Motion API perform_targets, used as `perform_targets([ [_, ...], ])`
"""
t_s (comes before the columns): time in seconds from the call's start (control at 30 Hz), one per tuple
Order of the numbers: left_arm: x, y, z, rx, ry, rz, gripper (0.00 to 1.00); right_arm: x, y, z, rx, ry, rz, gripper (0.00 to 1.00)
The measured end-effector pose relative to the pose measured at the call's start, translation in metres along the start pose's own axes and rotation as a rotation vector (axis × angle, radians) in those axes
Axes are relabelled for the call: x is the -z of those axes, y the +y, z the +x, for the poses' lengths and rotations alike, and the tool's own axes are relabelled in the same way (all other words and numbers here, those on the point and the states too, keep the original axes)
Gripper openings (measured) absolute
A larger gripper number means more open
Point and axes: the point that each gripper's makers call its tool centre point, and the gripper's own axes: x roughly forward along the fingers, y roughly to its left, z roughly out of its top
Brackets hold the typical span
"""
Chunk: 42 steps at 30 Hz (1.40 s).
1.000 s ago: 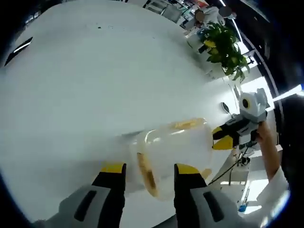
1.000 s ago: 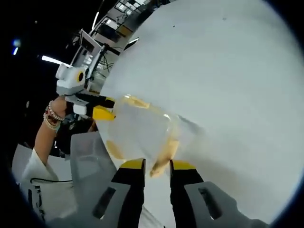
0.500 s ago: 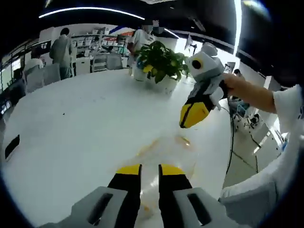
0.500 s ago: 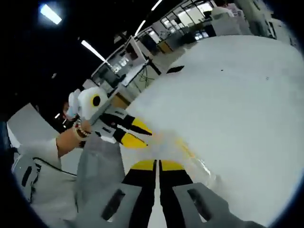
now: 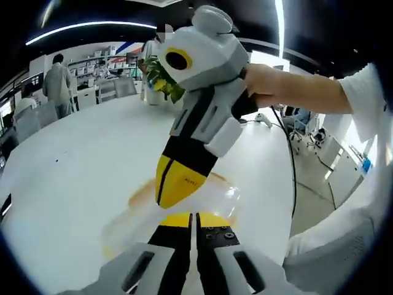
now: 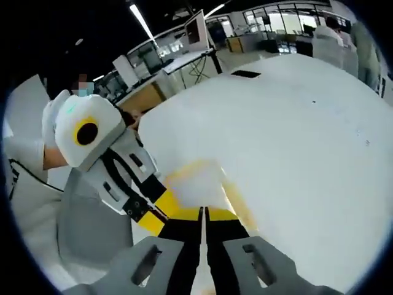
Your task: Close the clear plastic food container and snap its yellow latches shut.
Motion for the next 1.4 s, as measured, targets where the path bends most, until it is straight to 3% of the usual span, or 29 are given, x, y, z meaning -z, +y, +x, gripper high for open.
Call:
perform_targets([
  [0.1, 0.001, 0.000, 0.001, -0.004, 0.003, 0.031, 0.00, -0.003, -0.003, 0.001, 0.002, -0.014, -0.024, 0.09],
  [0.23, 0.006, -0.008, -0.003, 0.010, 0.011, 0.152, 0.16, -0.006, -0.009, 0.000, 0.015, -0.023, -0.071, 0.25],
  [0.33, 0.005, -0.016, -0.008, 0.017, -0.008, 0.263, 0.24, -0.007, -0.010, 0.000, 0.007, -0.019, -0.072, 0.25],
  [0.5, 0.013, -0.024, -0.009, 0.013, 0.017, 0.362, 0.30, -0.011, -0.013, -0.001, 0.008, -0.017, -0.114, 0.30],
  [0.6, 0.023, -0.020, -0.007, -0.017, 0.081, 0.486, 0.31, -0.011, -0.016, 0.002, -0.005, 0.012, -0.123, 0.40],
  [0.63, 0.018, -0.021, -0.006, -0.024, 0.053, 0.561, 0.31, -0.009, -0.016, 0.003, -0.014, 0.032, -0.131, 0.44],
  [0.67, 0.023, -0.020, -0.007, -0.032, 0.080, 0.552, 0.30, -0.003, -0.018, 0.005, -0.028, 0.065, -0.147, 0.47],
  [0.83, 0.021, -0.020, -0.006, -0.015, 0.083, 0.582, 0.28, 0.011, -0.031, 0.009, -0.022, 0.195, -0.185, 0.36],
  [0.9, 0.024, -0.021, -0.006, -0.007, 0.113, 0.632, 0.29, 0.014, -0.028, 0.008, -0.038, 0.247, -0.146, 0.36],
  [0.97, 0.024, -0.020, -0.006, -0.021, 0.128, 0.687, 0.28, 0.014, -0.029, 0.009, -0.036, 0.304, -0.180, 0.36],
  [1.13, 0.025, -0.020, -0.005, -0.020, 0.138, 0.684, 0.28, 0.013, -0.026, 0.011, -0.050, 0.398, -0.279, 0.34],
  [1.2, 0.026, -0.020, -0.004, -0.036, 0.152, 0.742, 0.28, 0.014, -0.026, 0.011, -0.032, 0.445, -0.241, 0.34],
  [1.23, 0.027, -0.020, -0.004, -0.045, 0.158, 0.781, 0.28, 0.013, -0.026, 0.012, -0.032, 0.454, -0.262, 0.33],
  [1.33, 0.028, -0.026, -0.003, -0.047, 0.160, 0.779, 0.25, 0.017, -0.019, 0.011, -0.043, 0.457, -0.338, 0.32],
  [1.4, 0.027, -0.025, -0.003, -0.049, 0.160, 0.771, 0.24, 0.017, -0.021, 0.010, -0.035, 0.464, -0.281, 0.31],
])
